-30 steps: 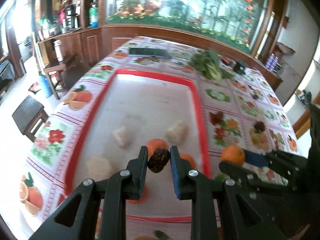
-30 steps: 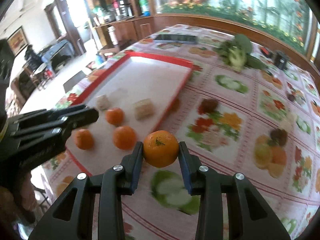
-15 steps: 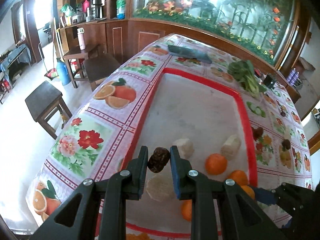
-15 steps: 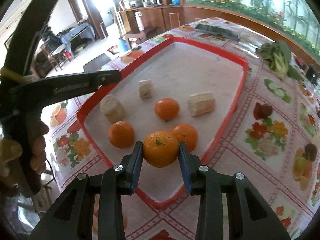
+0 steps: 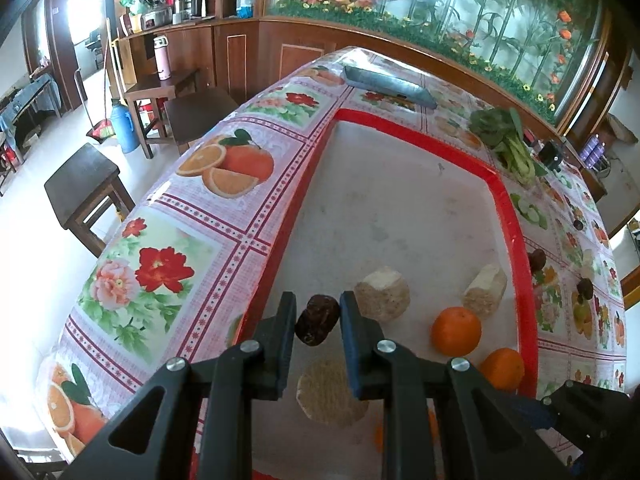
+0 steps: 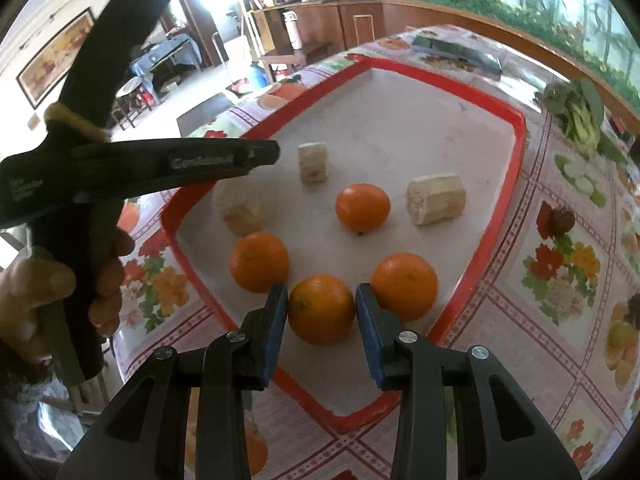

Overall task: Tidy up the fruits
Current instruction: 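Lower the date and orange into the tray and open both tools, then move both tools back from the tray toward the fruit pile, then grasp a small green fruit with the left tool while the right tool grasps a dark date, then lift the green fruit and date and carry them toward the tray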

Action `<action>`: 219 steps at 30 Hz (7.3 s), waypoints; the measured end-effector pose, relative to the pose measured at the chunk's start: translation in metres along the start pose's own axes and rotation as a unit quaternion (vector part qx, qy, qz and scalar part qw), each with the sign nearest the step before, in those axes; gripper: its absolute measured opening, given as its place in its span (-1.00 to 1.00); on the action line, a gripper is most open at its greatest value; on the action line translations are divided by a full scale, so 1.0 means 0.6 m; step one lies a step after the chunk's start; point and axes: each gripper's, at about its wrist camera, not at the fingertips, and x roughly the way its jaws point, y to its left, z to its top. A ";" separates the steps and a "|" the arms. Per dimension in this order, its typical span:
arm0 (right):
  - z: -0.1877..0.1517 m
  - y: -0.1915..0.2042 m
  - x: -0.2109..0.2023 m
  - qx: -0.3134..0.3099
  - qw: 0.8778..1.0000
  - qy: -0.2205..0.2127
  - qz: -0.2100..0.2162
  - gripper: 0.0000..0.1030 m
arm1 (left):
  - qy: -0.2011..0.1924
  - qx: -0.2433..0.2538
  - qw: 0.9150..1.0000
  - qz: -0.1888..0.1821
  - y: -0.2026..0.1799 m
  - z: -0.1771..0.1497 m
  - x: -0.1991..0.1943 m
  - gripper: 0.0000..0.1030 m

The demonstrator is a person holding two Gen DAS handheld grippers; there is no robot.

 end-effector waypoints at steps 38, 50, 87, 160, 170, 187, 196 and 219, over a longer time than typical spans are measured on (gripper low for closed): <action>-0.026 0.012 -0.034 -0.011 0.999 -0.016 -0.039 -0.03 | 0.007 0.015 0.999 0.027 -0.037 -0.032 -0.014 0.35; -0.054 -0.013 -0.075 0.003 0.998 -0.034 -0.056 0.14 | -0.005 0.005 0.999 0.042 -0.066 -0.050 -0.044 0.59; -0.241 -0.341 -0.233 0.260 0.952 -0.064 -0.150 0.40 | 0.014 0.203 0.978 -0.038 -0.455 -0.095 -0.018 0.68; -0.207 -0.323 -0.206 0.174 0.974 -0.061 -0.133 -0.58 | 0.038 0.185 0.974 -0.124 -0.430 -0.154 -0.029 -0.46; -0.188 -0.295 -0.190 0.174 0.972 -0.058 -0.145 -0.58 | 0.032 0.198 0.971 -0.127 -0.402 -0.148 -0.049 -0.46; -0.203 -0.285 -0.163 0.146 0.970 -0.037 -0.192 -0.59 | 0.052 0.208 0.969 -0.125 -0.385 -0.173 -0.028 -0.46; -0.196 -0.276 -0.184 0.152 0.971 -0.044 -0.177 -0.59 | 0.051 0.196 0.971 -0.129 -0.386 -0.166 -0.033 -0.46; -0.084 -0.224 -0.170 0.116 0.981 -0.057 -0.144 -0.59 | 0.010 0.164 0.979 -0.124 -0.329 -0.083 -0.067 -0.46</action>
